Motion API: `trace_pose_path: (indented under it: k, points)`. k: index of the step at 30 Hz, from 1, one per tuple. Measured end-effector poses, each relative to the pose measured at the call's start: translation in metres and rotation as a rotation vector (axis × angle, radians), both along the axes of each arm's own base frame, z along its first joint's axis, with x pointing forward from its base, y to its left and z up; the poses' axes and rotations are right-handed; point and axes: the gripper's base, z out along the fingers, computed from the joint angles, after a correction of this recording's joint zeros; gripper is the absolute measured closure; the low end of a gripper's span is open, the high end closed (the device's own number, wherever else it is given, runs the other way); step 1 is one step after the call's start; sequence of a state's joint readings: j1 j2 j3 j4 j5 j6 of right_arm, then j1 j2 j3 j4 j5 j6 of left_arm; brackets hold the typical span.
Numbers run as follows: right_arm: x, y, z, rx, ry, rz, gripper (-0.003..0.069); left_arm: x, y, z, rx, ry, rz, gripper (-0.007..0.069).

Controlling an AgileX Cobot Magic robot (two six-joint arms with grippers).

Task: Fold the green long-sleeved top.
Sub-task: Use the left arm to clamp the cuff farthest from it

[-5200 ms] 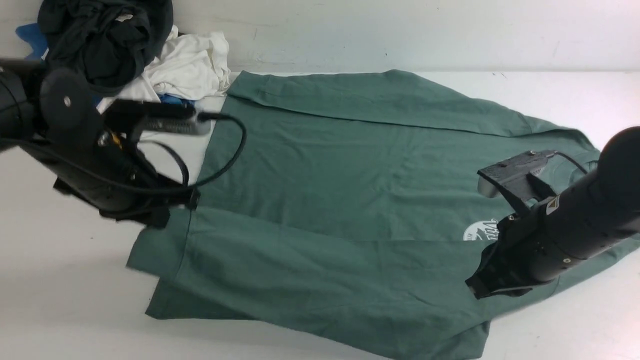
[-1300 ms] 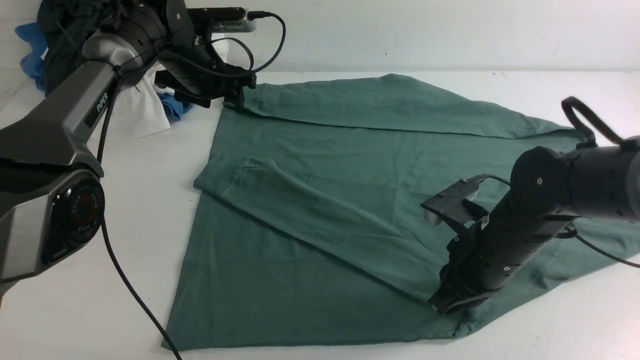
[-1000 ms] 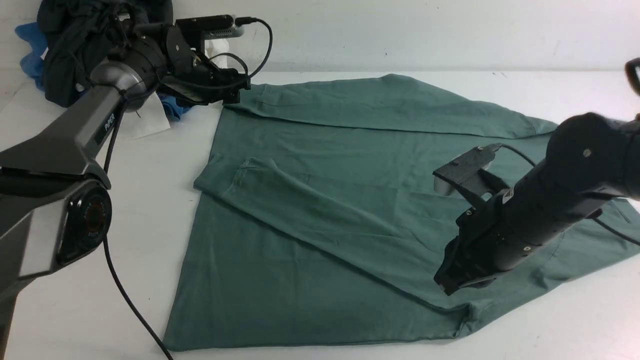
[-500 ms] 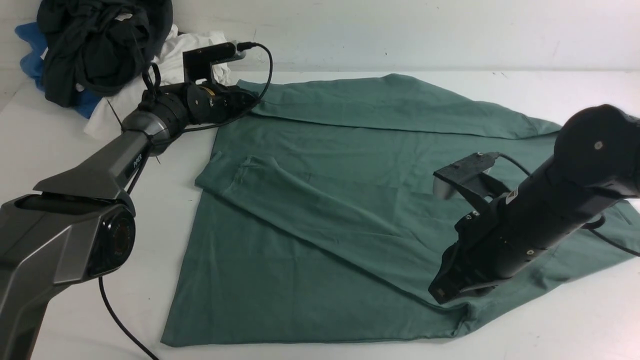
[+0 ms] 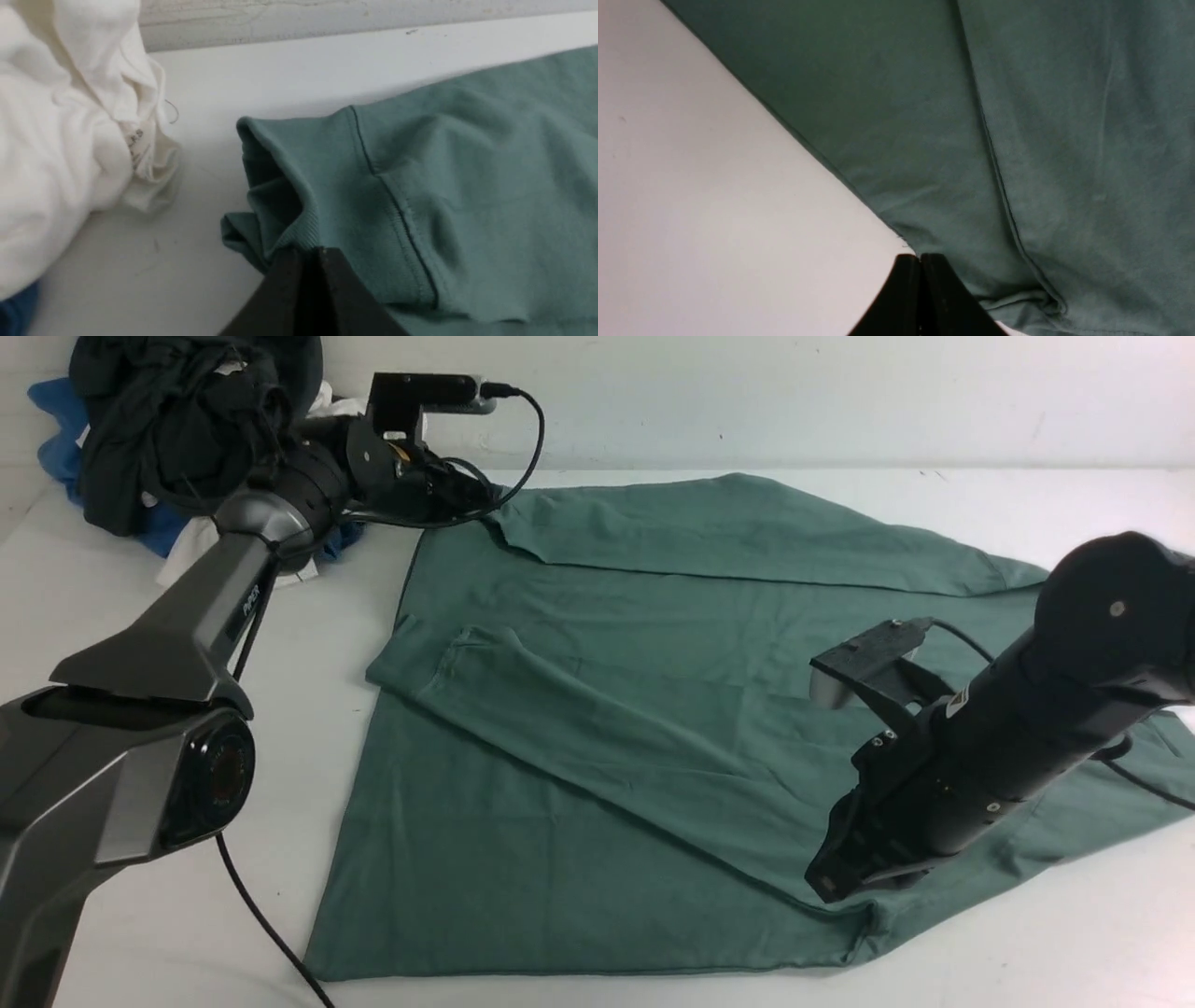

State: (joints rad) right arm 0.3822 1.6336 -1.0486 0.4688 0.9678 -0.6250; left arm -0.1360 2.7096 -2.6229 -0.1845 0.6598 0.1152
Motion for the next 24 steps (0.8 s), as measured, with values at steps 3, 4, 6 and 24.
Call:
trace_pose_path:
  k: [3, 4, 6, 24]
  points:
    - [0.0, 0.0, 0.0, -0.005, -0.003, 0.006, 0.0667, 0.0, 0.003, -0.002, 0.055, 0.004, -0.002, 0.061]
    - [0.0, 0.0, 0.0, -0.007, -0.008, 0.012, 0.0667, 0.0, 0.005, -0.005, 0.085, 0.005, -0.002, 0.0594]
    - [0.0, 0.0, 0.0, -0.007, -0.013, 0.018, 0.0667, 0.001, 0.006, -0.009, 0.097, 0.004, 0.001, 0.0562]
    - [0.008, 0.007, -0.008, 0.064, -0.013, -0.024, 0.0667, 0.021, 0.031, -0.038, -0.188, -0.146, 0.16, 0.0224]
